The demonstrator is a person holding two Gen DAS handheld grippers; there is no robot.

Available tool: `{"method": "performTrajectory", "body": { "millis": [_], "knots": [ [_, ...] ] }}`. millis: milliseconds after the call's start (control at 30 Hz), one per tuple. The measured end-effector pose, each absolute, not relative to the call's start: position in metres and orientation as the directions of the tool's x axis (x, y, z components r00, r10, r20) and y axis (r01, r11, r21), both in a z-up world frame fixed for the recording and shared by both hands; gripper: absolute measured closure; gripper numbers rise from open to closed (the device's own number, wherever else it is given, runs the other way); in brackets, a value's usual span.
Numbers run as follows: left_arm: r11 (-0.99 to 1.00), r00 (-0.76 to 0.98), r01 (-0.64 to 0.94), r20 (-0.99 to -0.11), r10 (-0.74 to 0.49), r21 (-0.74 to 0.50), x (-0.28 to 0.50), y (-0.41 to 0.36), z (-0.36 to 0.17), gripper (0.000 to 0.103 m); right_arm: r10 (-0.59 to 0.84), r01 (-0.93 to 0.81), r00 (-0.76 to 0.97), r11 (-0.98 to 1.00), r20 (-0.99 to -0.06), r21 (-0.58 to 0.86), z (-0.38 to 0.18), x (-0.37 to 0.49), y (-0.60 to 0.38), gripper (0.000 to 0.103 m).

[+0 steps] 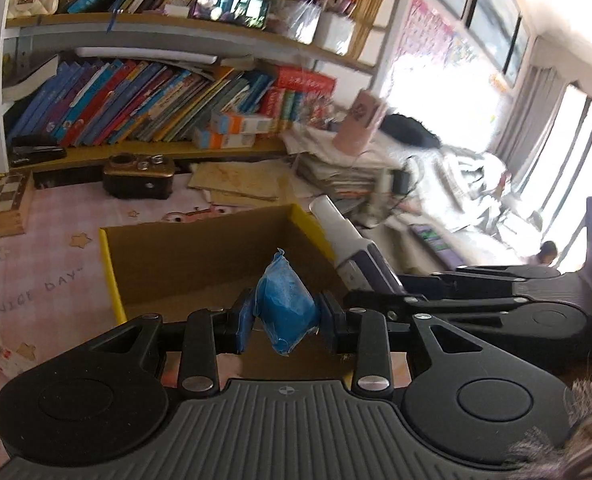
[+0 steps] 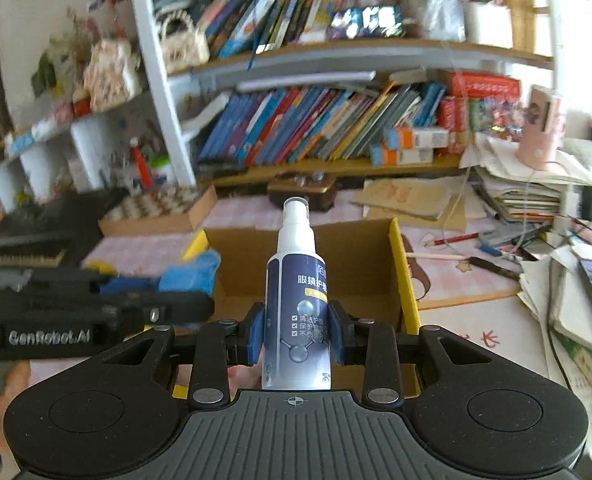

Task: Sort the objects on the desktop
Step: 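Open the left gripper to drop the blue item while the right gripper releases the spray bottle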

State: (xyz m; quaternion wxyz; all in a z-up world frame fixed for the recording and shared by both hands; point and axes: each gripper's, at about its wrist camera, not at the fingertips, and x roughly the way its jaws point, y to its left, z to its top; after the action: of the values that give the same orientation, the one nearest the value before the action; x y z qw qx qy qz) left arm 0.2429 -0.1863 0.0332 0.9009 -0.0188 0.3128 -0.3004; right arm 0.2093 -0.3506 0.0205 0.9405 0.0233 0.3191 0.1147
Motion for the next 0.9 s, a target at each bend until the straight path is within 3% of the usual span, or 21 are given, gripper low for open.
{"method": "performTrajectory", "body": {
  "millis": [500,900],
  "knots": [
    [0.839,0.527,0.536,-0.737,-0.422,-0.097,0.33,-0.228,-0.013,0.072,0.225,-0.412,0.513,0.911,-0.828,-0.008,-0.041,0.279,-0.336,0.07],
    [0.834,0.483,0.546,-0.783,-0.391,-0.08,0.343,-0.241,-0.029,0.072,0.241,-0.438,0.43,0.898,-0.87,0.032,-0.058,0.287,-0.335,0.07]
  ]
}}
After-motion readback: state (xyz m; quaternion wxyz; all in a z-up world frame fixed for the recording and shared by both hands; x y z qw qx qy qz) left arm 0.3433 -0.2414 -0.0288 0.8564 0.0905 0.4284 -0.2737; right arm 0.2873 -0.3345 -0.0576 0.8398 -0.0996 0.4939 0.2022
